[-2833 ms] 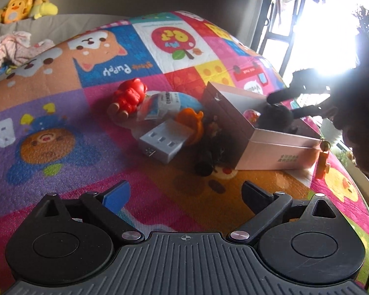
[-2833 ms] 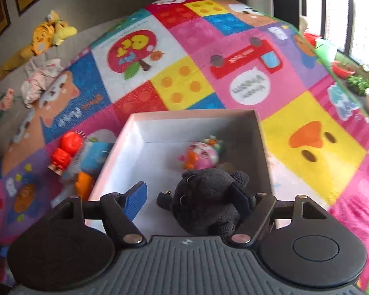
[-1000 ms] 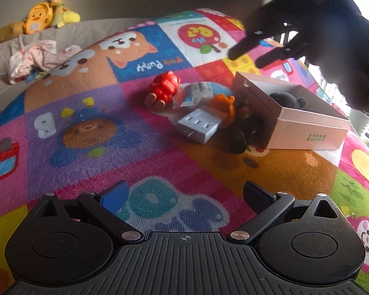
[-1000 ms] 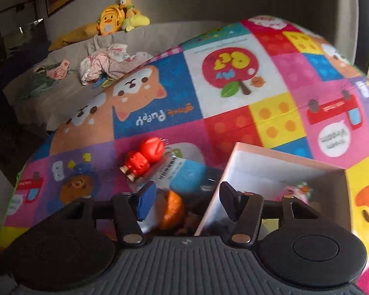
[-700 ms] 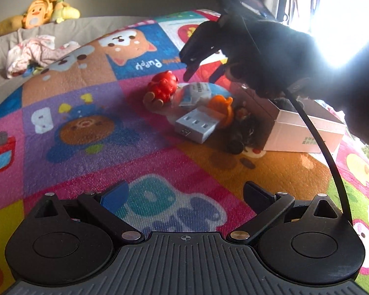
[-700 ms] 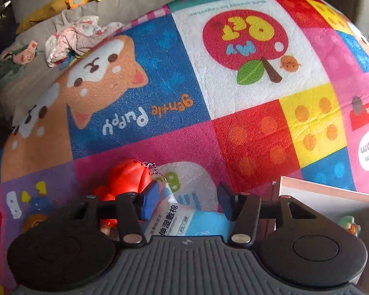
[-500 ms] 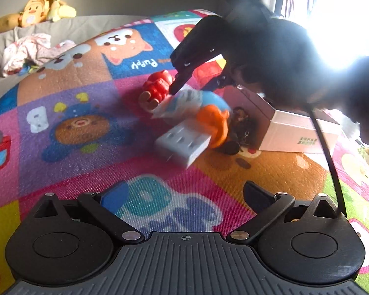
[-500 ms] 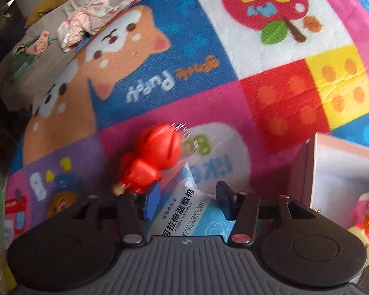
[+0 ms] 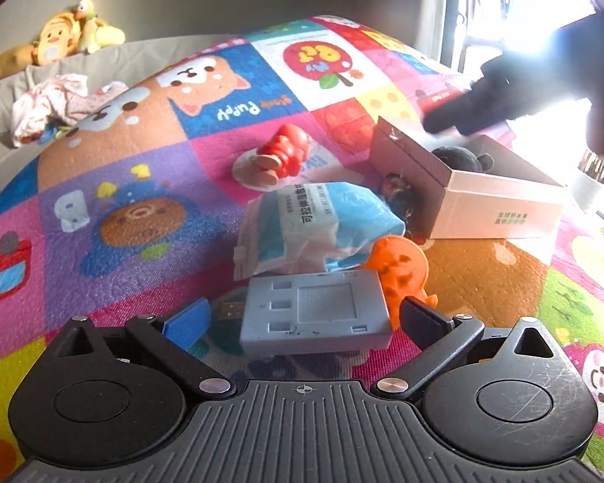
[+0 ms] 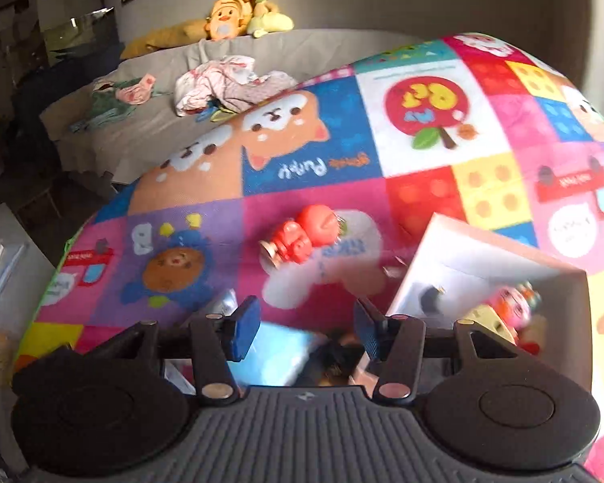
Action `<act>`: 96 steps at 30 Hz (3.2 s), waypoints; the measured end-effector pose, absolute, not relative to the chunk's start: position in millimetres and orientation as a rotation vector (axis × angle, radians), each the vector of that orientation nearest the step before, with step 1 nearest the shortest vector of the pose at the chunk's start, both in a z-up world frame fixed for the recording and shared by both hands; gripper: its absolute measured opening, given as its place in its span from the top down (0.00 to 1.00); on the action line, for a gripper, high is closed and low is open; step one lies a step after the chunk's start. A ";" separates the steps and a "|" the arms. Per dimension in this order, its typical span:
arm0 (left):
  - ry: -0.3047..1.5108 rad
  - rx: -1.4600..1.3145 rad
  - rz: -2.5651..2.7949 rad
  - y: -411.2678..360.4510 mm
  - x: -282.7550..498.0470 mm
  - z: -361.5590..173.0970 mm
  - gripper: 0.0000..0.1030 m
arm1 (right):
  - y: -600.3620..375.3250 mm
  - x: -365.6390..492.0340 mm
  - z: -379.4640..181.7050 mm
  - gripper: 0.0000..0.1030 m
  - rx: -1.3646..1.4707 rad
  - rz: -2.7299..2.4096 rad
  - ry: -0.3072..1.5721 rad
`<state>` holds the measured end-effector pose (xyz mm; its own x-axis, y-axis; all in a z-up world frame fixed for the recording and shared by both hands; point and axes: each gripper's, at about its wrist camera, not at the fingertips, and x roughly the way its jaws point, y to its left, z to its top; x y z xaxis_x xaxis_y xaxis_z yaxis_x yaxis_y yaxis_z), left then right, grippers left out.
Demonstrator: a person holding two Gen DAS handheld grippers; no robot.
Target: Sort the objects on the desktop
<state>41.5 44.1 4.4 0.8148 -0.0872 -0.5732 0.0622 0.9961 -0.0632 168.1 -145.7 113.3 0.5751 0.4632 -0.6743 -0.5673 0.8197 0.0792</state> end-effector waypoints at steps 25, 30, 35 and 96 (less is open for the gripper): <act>0.591 0.055 -0.053 31.6 36.8 4.3 0.00 | -154.9 134.8 42.2 0.95 -0.175 0.573 0.828; 0.617 0.079 -0.042 27.8 42.4 3.5 0.00 | -183.9 119.9 45.4 0.95 -0.221 0.495 0.779; 0.593 0.157 -0.024 17.9 63.2 5.2 0.00 | -182.1 125.6 45.9 0.92 -0.173 0.502 0.770; 0.706 0.010 0.021 15.3 77.2 4.5 0.00 | -310.6 90.7 4.1 0.00 0.067 0.135 0.691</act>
